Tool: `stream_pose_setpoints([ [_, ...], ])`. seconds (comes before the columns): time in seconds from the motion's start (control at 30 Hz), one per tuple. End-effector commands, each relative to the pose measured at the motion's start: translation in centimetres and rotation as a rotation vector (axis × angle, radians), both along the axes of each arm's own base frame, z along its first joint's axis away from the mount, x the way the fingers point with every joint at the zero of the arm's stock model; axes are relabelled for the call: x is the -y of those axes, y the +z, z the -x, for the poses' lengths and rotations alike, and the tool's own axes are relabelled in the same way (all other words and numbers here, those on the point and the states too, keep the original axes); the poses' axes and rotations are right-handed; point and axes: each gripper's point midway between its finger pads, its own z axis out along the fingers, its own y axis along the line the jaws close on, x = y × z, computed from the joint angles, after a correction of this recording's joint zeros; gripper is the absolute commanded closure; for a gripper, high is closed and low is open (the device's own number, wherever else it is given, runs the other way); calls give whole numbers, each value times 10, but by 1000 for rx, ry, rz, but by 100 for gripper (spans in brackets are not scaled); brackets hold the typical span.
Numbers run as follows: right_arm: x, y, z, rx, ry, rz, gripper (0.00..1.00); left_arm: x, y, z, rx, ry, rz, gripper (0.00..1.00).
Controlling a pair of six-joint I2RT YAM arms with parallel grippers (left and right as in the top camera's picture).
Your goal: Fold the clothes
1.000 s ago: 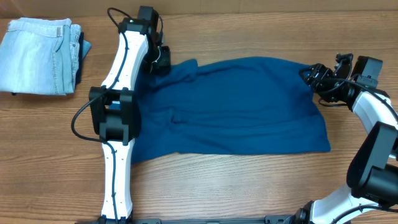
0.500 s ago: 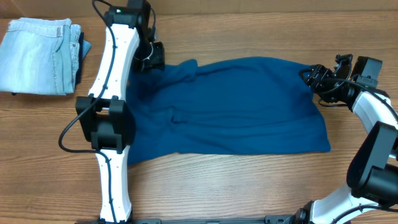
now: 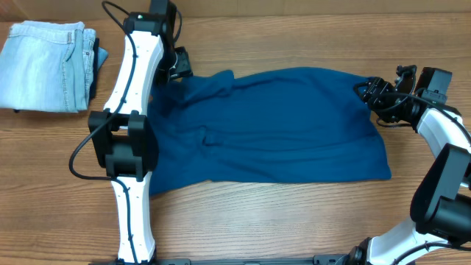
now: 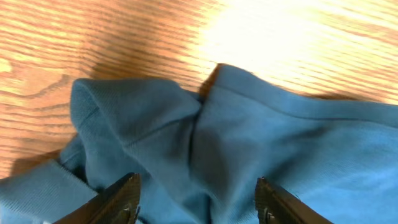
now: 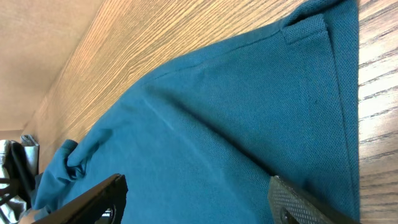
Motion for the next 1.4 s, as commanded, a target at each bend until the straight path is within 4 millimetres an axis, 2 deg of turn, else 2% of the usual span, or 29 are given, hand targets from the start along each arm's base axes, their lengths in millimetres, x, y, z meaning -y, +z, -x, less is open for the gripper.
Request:
stream_pose_setpoints([
  [0.0, -2, 2, -4, 10, 12, -2, 23, 9, -30, 13, -60, 16, 49, 37],
  [0.07, -2, 2, -4, 10, 12, -1, 23, 13, -42, 17, -79, 14, 74, 39],
  [0.17, -2, 2, -4, 10, 12, -1, 23, 17, -50, 17, -79, 13, 98, 42],
  [0.27, -2, 2, -4, 10, 12, -2, 23, 23, -49, 12, -58, 6, 128, 51],
  [0.47, -2, 2, -4, 10, 12, -2, 23, 28, -47, 9, -46, -2, 157, 52],
  [0.6, -2, 1, -4, 10, 12, -1, 23, 24, -40, 6, -23, -13, 144, 51],
  [0.7, -2, 1, -4, 10, 12, -1, 23, 11, -28, -2, 19, -7, 91, 51],
  [0.8, -2, 1, -4, 10, 12, -1, 23, 10, -21, -8, 51, -22, 89, 51],
  [0.87, -2, 1, -4, 10, 12, -1, 23, 11, -21, -10, 61, -35, 89, 53],
  [0.97, -2, 1, -4, 9, 12, -2, 23, 14, -20, -13, 78, -60, 81, 66],
  [1.13, -2, 1, -4, 9, 12, -2, 23, 13, -15, -19, 105, -59, 73, 63],
  [1.27, -2, 1, -4, 10, 12, -1, 23, 12, -15, -18, 100, -65, 67, 71],
  [1.37, -2, 1, -4, 10, 12, -1, 23, 6, -9, -23, 124, -57, 45, 70],
])
